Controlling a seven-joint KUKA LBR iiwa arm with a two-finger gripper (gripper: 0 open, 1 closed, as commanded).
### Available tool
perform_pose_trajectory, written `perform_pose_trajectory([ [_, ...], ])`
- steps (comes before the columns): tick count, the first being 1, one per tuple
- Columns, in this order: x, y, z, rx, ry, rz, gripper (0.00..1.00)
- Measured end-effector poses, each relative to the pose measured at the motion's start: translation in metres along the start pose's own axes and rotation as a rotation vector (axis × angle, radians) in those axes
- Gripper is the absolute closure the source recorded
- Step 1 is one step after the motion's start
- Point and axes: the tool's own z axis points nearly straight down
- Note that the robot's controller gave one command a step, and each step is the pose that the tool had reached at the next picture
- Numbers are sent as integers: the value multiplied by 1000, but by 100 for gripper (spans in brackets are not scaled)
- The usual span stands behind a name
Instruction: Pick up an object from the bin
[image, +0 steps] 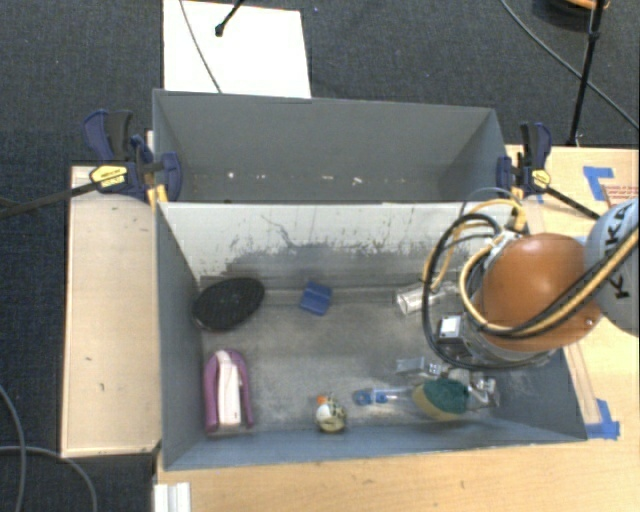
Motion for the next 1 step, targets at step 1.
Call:
perform_pose_trajectory([
  [1, -2, -1, -2, 3, -3, -1, 100],
])
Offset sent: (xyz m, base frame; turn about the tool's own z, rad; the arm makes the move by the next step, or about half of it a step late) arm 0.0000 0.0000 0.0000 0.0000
